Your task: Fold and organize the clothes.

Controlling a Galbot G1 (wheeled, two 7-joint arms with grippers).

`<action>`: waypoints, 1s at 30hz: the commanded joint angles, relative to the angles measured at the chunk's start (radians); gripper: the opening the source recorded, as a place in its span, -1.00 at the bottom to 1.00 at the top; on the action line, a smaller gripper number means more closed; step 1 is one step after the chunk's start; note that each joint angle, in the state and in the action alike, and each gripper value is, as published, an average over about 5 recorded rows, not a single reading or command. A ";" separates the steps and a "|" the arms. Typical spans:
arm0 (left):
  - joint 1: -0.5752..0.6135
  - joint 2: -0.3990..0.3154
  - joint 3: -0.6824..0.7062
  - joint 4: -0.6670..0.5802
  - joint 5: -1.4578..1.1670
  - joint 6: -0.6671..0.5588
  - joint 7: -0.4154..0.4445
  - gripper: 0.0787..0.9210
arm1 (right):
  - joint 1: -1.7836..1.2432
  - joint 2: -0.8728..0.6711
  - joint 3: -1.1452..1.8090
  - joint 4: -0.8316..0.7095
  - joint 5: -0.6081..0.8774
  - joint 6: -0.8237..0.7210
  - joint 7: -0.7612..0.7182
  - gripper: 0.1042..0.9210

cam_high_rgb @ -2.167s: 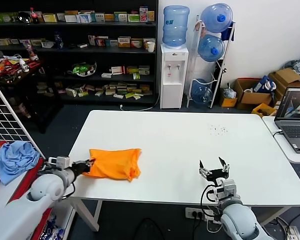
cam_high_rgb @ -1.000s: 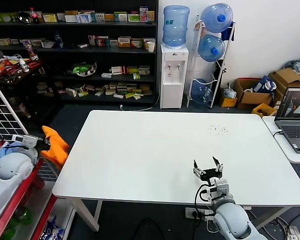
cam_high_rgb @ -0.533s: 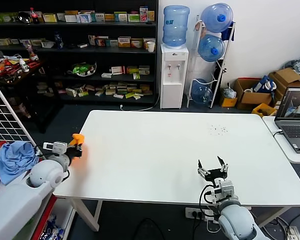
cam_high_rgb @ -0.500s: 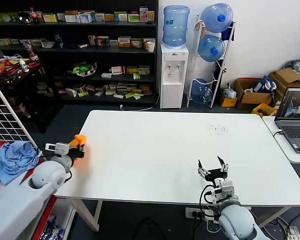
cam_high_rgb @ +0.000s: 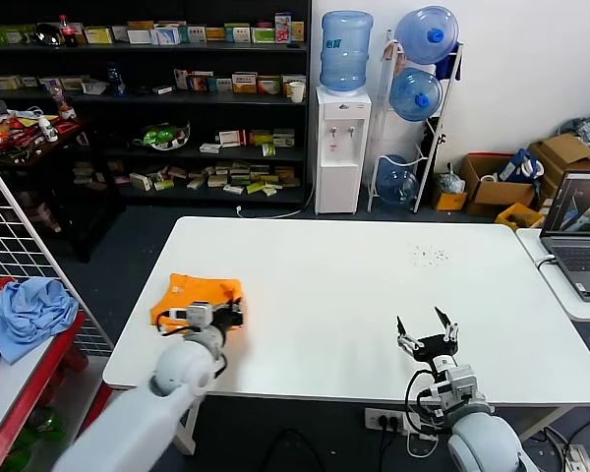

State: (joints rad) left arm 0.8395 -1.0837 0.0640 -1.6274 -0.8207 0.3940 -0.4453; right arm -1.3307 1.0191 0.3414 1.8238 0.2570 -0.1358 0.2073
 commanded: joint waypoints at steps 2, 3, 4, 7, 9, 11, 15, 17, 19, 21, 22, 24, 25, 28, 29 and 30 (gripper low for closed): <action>0.004 -0.498 0.052 0.154 0.220 -0.117 -0.029 -0.87 | -0.058 -0.022 0.077 -0.011 0.016 0.093 -0.069 0.76; 0.004 -0.523 0.057 0.166 0.227 -0.129 -0.029 -0.87 | -0.058 -0.023 0.082 -0.017 0.020 0.097 -0.069 0.76; 0.004 -0.543 0.060 0.179 0.230 -0.144 -0.029 -0.87 | -0.058 -0.024 0.088 -0.022 0.025 0.100 -0.069 0.76; 0.006 -0.574 0.062 0.215 0.224 -0.196 -0.018 -0.87 | -0.059 -0.029 0.102 -0.032 0.041 0.103 -0.068 0.76; 0.008 -0.574 0.060 0.226 0.196 -0.235 0.004 -0.87 | -0.063 -0.033 0.109 -0.033 0.050 0.100 -0.067 0.76; 0.010 -0.574 0.058 0.226 0.159 -0.278 0.032 -0.87 | -0.066 -0.037 0.114 -0.031 0.057 0.095 -0.067 0.76; 0.021 -0.553 0.064 0.191 0.152 -0.364 0.105 -0.77 | -0.069 -0.039 0.122 -0.025 0.068 0.082 -0.071 0.76; 0.031 -0.505 0.071 0.158 0.182 -0.396 0.138 -0.63 | -0.068 -0.039 0.125 -0.023 0.075 0.078 -0.076 0.76; 0.049 -0.425 0.076 0.125 0.235 -0.436 0.169 -0.51 | -0.066 -0.038 0.126 -0.022 0.080 0.074 -0.084 0.76; 0.074 -0.333 0.072 0.100 0.302 -0.485 0.196 -0.36 | -0.061 -0.032 0.127 -0.024 0.081 0.071 -0.094 0.76; 0.089 -0.282 0.065 0.090 0.334 -0.515 0.210 -0.30 | -0.058 -0.028 0.127 -0.025 0.081 0.070 -0.099 0.76; 0.130 -0.179 0.037 0.077 0.395 -0.584 0.235 -0.16 | -0.052 -0.014 0.129 -0.027 0.079 0.067 -0.114 0.76; 0.151 -0.131 0.020 0.072 0.423 -0.617 0.246 -0.09 | -0.048 -0.006 0.131 -0.028 0.076 0.066 -0.122 0.76; 0.221 -0.024 -0.053 0.064 0.487 -0.680 0.267 0.11 | -0.032 0.025 0.137 -0.037 0.051 0.064 -0.156 0.76; 0.243 -0.003 -0.080 0.060 0.506 -0.685 0.272 0.19 | -0.025 0.037 0.140 -0.044 0.036 0.064 -0.168 0.76; 0.266 0.014 -0.107 0.057 0.524 -0.685 0.277 0.26 | -0.017 0.051 0.144 -0.051 0.022 0.064 -0.180 0.76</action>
State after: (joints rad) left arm 0.9338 -1.3914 0.1007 -1.5219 -0.5242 -0.0529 -0.2773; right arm -1.3752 1.0071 0.4683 1.7953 0.3212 -0.0716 0.1017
